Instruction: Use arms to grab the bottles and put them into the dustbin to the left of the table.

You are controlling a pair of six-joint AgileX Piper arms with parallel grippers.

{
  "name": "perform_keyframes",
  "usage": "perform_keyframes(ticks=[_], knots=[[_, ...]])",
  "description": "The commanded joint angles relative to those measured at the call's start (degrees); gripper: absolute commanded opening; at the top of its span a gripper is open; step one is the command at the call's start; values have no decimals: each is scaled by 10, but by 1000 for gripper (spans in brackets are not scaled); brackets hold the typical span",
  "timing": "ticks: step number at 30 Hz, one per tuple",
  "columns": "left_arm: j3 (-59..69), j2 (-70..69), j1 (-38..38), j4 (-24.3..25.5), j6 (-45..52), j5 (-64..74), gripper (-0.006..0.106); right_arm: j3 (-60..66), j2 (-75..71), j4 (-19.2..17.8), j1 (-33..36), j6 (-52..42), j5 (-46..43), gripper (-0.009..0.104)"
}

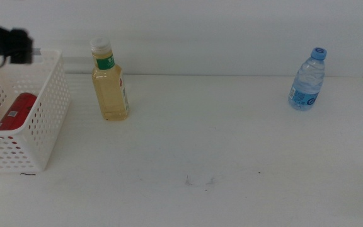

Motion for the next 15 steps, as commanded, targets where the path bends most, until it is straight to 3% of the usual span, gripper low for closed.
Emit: perform_keyframes(ticks=[1, 9, 15], knots=[[78, -77, -39, 8, -40, -84, 94, 2, -2, -3, -2, -2, -3, 90], [438, -208, -138, 9, -104, -558, 94, 2, -2, -3, -2, -2, -3, 90], [584, -117, -189, -81, -73, -866, 94, 2, -2, -3, -2, -2, -3, 90]])
